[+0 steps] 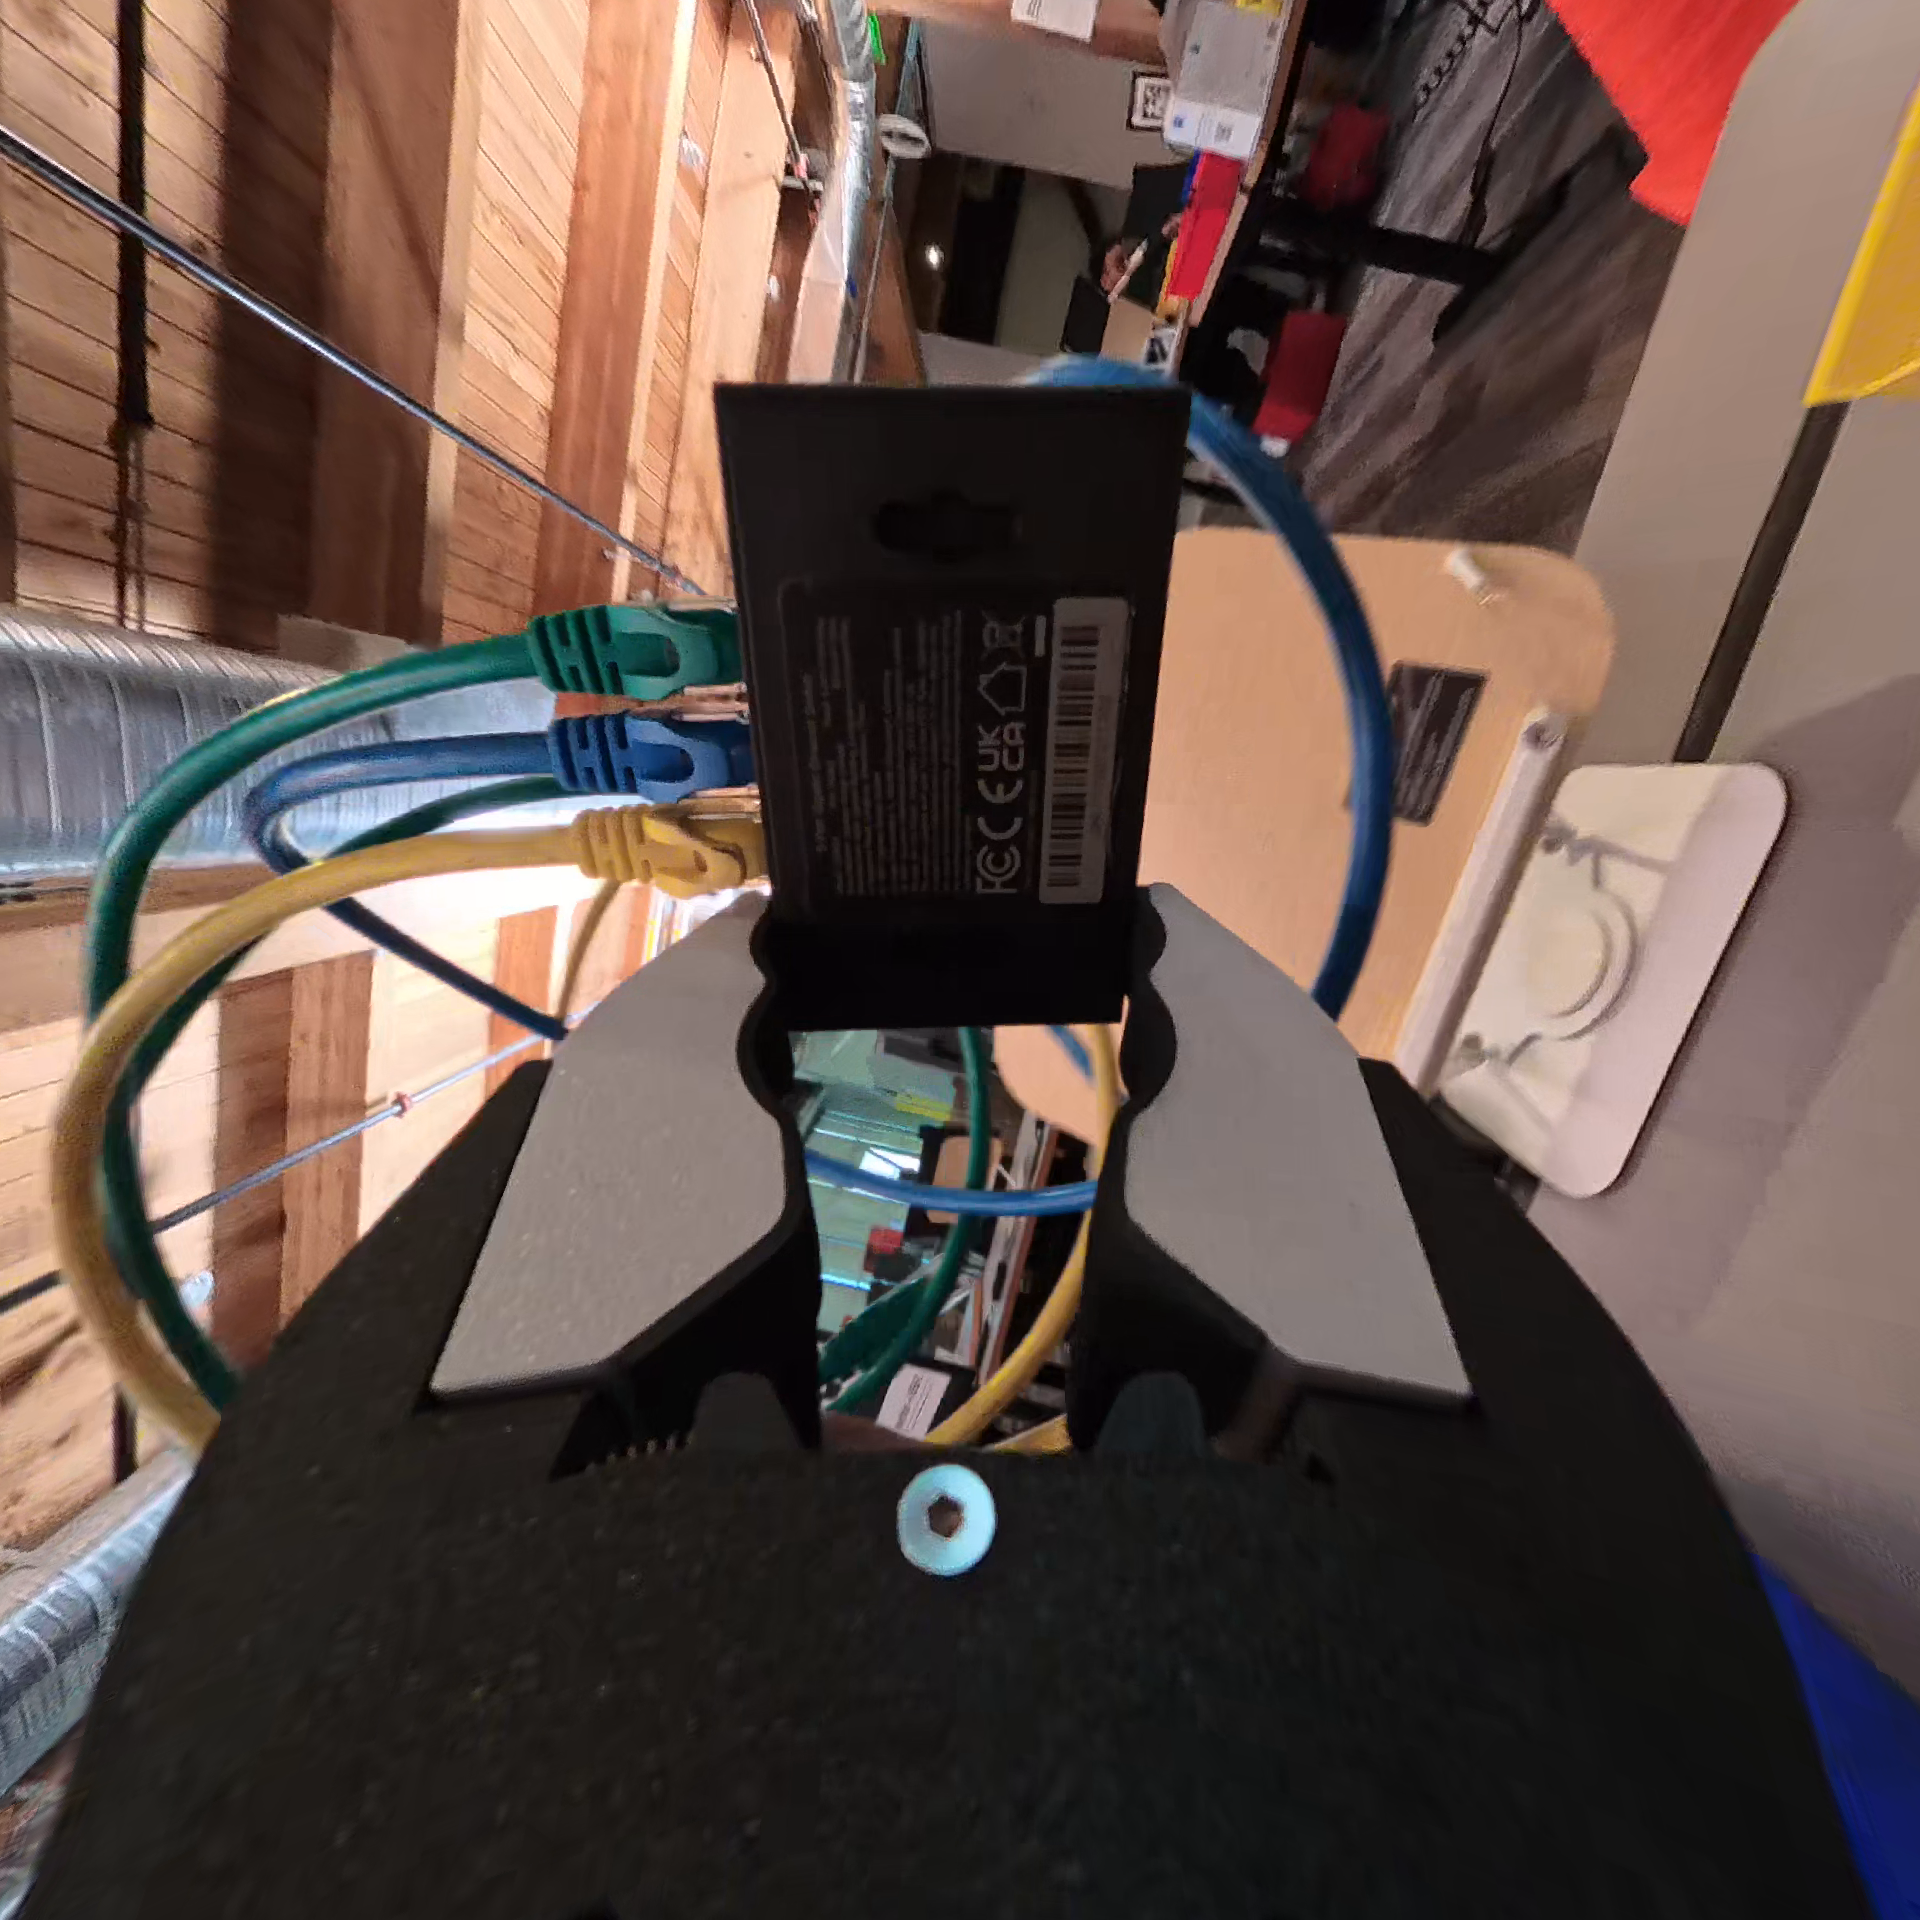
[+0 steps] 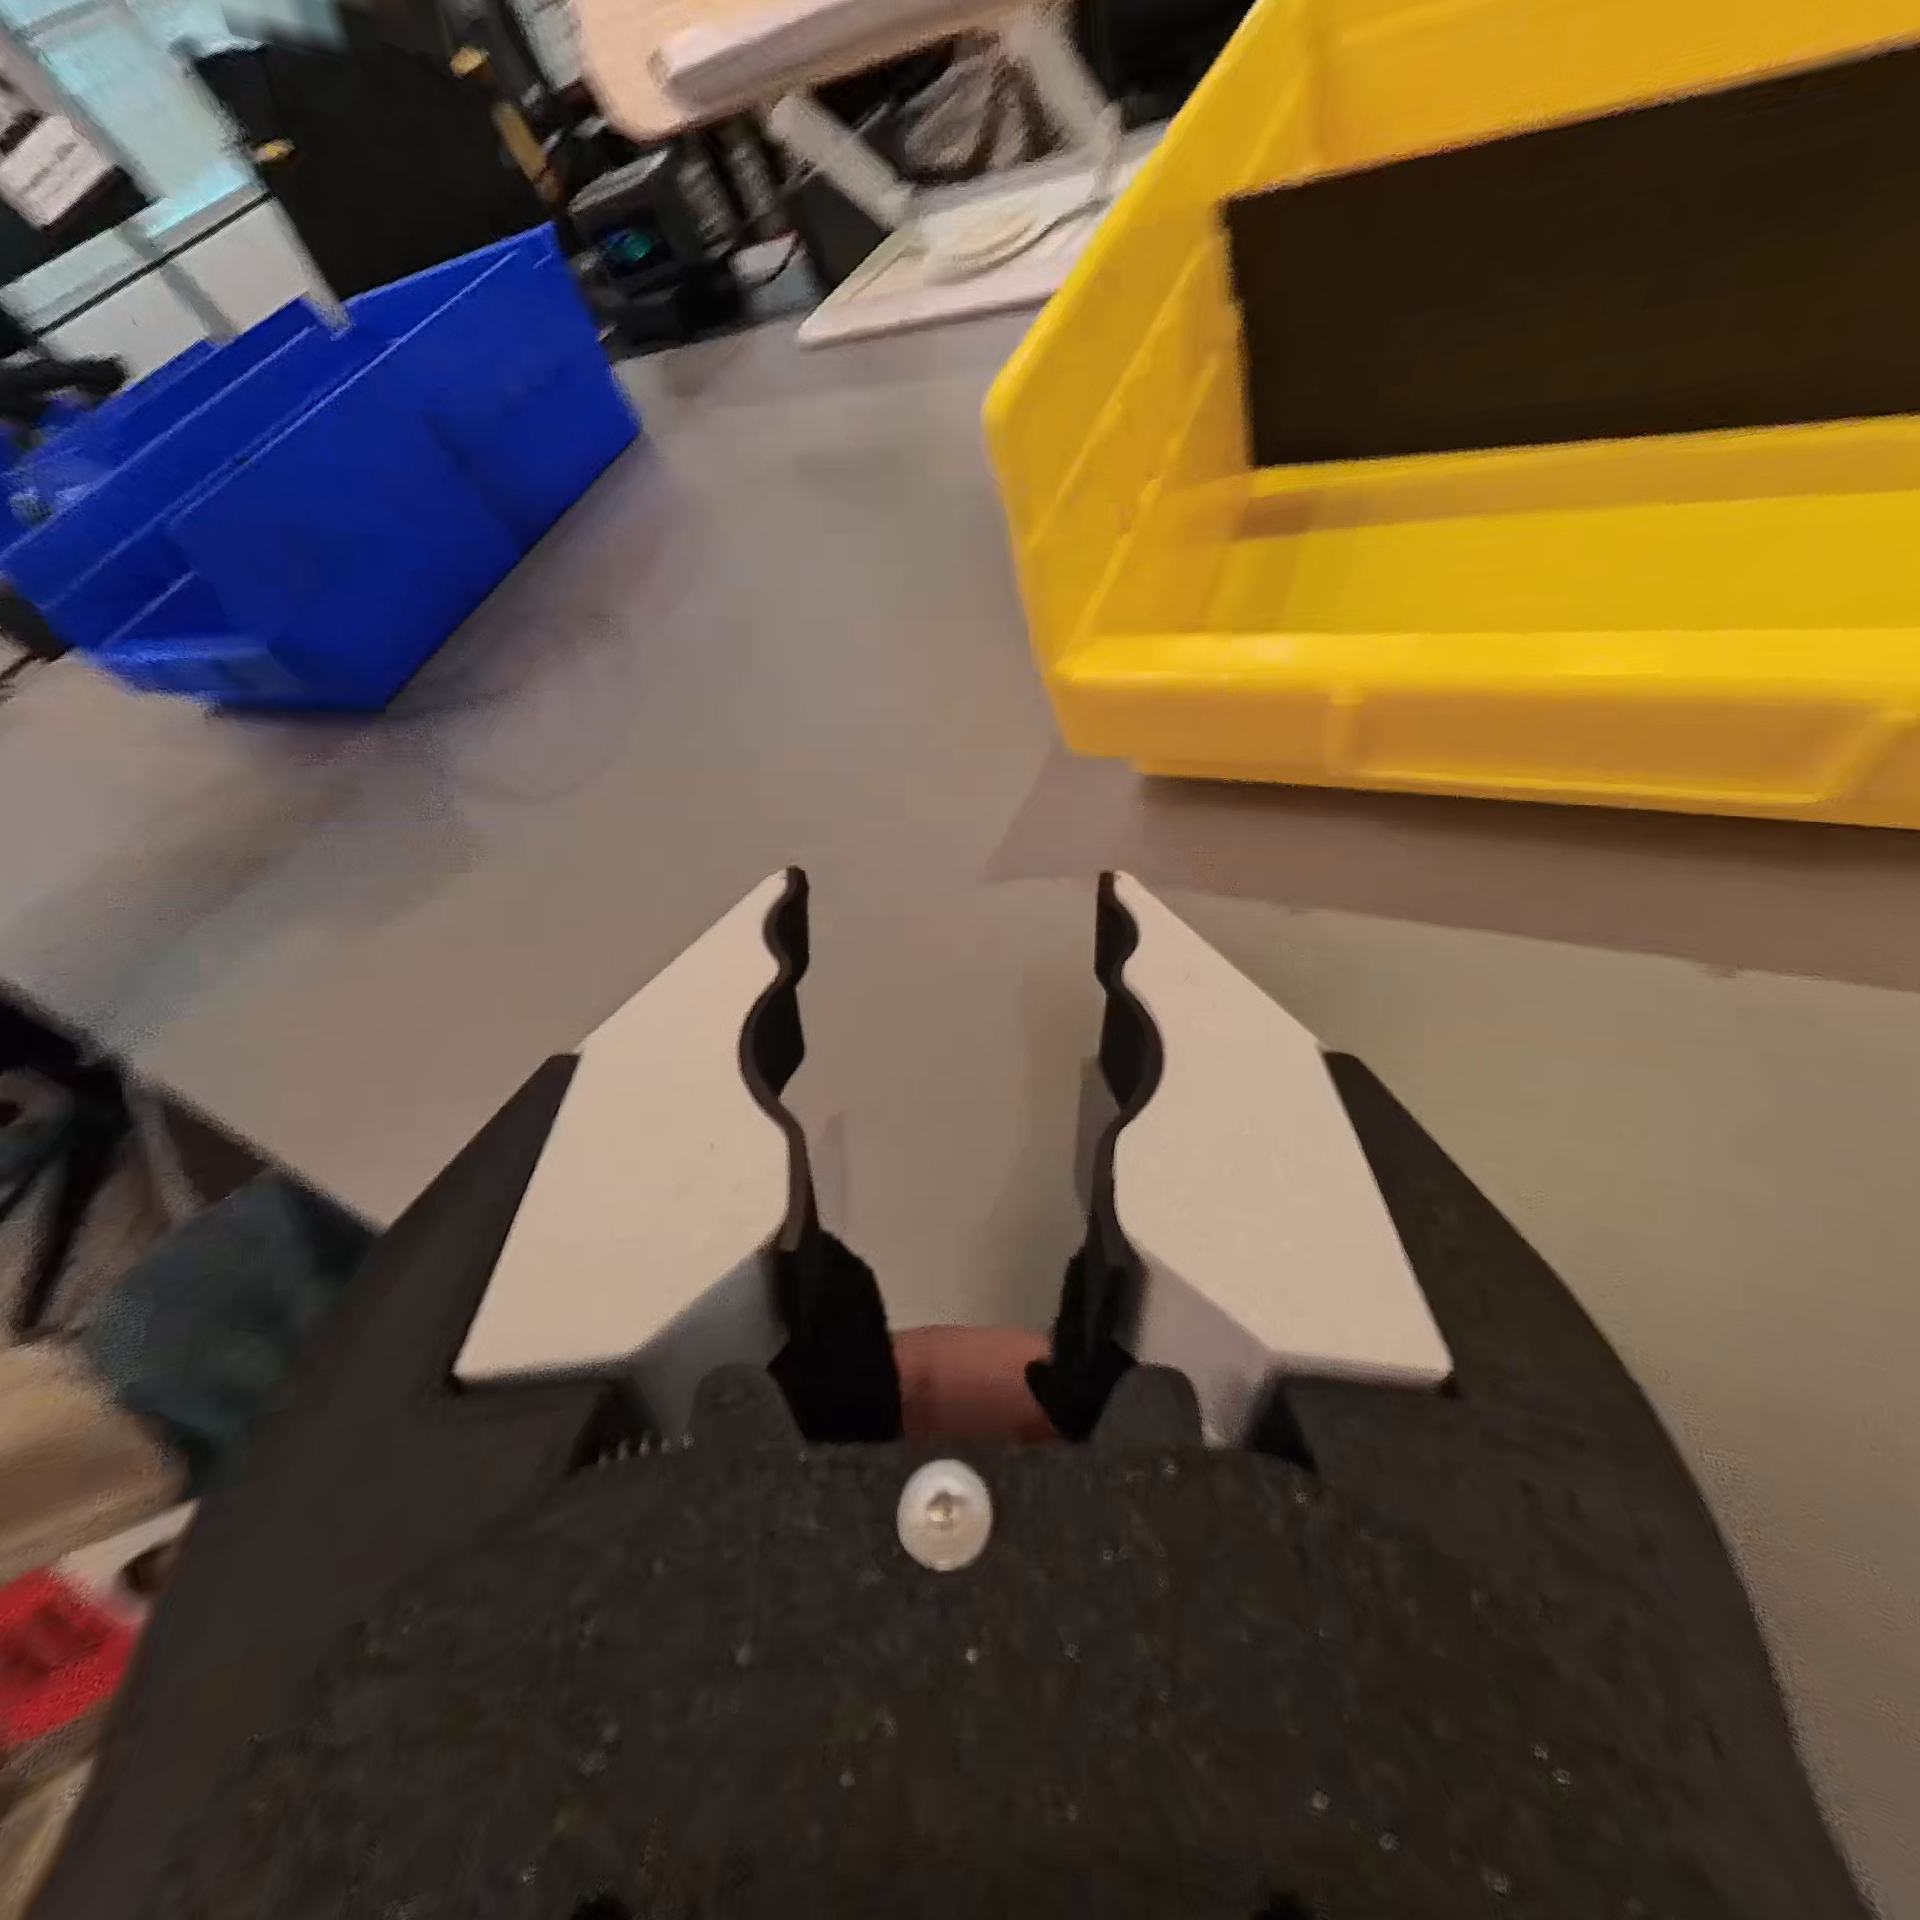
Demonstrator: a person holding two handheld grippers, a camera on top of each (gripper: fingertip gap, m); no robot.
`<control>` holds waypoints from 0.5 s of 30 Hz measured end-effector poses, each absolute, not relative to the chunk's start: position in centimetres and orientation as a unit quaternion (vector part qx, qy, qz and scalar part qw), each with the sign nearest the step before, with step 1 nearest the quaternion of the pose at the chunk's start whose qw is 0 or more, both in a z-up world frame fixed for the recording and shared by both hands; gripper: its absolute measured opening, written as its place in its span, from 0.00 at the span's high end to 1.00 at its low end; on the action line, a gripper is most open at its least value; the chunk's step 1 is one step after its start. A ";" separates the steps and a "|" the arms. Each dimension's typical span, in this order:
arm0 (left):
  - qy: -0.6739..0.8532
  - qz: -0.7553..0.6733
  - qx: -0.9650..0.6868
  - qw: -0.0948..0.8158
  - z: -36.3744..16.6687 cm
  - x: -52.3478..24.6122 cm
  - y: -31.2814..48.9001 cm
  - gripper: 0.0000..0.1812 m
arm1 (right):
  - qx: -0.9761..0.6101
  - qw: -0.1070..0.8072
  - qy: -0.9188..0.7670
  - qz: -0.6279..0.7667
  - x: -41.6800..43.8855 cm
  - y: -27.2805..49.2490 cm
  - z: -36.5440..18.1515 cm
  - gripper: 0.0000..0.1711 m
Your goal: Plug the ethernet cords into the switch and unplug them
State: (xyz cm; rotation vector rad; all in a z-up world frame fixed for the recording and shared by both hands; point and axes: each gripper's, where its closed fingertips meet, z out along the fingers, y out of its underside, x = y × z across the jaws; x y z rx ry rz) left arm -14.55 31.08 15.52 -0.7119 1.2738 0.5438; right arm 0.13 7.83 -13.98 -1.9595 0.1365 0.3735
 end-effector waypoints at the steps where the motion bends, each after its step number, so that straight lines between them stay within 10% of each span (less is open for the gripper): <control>1: 0.572 0.244 -0.315 0.717 13.9 -13.5 30.8 0.66 | -0.830 0.525 0.046 0.182 -0.8 7.7 -14.1 0.65; 15: 0.559 0.270 -0.200 0.758 0.9 -9.0 26.5 0.66 | -0.715 0.661 -0.189 0.122 -6.2 17.8 2.0 0.69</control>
